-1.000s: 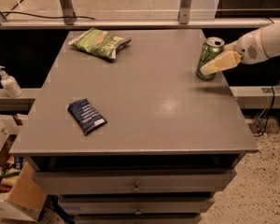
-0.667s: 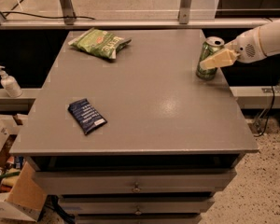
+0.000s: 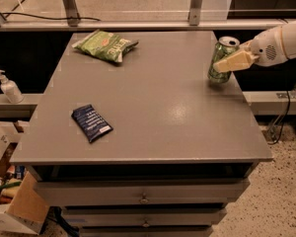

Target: Move green can near rxbar blueberry

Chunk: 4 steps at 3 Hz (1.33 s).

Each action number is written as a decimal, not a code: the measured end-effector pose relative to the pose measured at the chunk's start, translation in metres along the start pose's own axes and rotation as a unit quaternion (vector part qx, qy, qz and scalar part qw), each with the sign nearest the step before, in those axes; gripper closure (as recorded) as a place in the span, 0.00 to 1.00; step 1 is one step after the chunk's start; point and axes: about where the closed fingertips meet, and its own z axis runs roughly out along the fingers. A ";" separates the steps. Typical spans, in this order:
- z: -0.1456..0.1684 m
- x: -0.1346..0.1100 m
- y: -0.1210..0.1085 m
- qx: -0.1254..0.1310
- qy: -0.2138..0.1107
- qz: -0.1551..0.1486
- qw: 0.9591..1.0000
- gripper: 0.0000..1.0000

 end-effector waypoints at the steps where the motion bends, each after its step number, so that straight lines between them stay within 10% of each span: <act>1: -0.008 -0.020 0.047 -0.039 -0.012 -0.038 0.998 1.00; 4: 0.018 -0.039 0.090 -0.084 -0.037 -0.041 0.995 1.00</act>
Offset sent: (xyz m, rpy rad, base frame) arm -0.0253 0.0186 0.0168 0.0137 -0.0200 0.0716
